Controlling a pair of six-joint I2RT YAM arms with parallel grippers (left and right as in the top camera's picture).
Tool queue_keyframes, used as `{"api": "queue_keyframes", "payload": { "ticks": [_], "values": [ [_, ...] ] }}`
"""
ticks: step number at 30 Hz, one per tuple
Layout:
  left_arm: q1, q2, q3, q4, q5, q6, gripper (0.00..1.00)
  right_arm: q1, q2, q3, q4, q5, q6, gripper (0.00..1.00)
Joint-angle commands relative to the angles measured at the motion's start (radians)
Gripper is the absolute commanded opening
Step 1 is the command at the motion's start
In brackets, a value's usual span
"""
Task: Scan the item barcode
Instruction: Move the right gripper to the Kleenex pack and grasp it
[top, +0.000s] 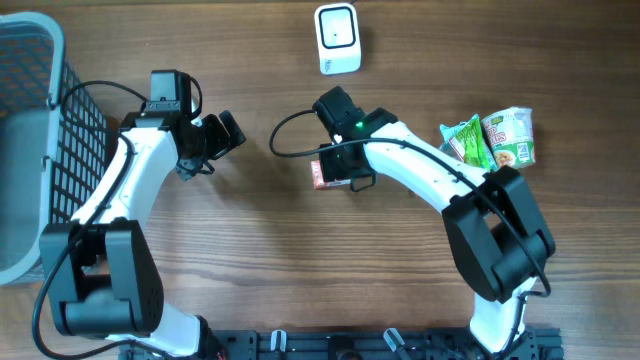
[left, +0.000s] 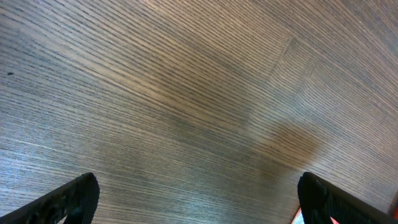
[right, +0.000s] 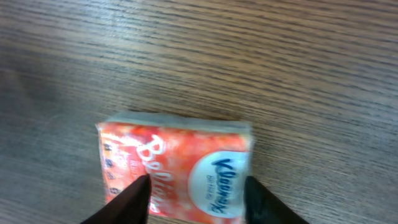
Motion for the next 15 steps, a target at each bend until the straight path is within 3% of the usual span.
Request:
{"api": "queue_keyframes", "payload": {
  "ticks": [1,5,15],
  "values": [
    [0.001,-0.008,-0.003,0.000,-0.010,0.005,1.00,-0.069,0.016,0.006,0.016,-0.203,-0.061,0.42],
    [0.001,-0.008,-0.003,0.000,-0.010,0.005,1.00,-0.153,0.017,0.006,-0.022,-0.272,-0.068,0.42],
    [0.001,-0.008,-0.003,0.000,-0.010,0.005,1.00,-0.148,0.017,-0.085,0.027,-0.399,-0.097,0.38]
  ]
}}
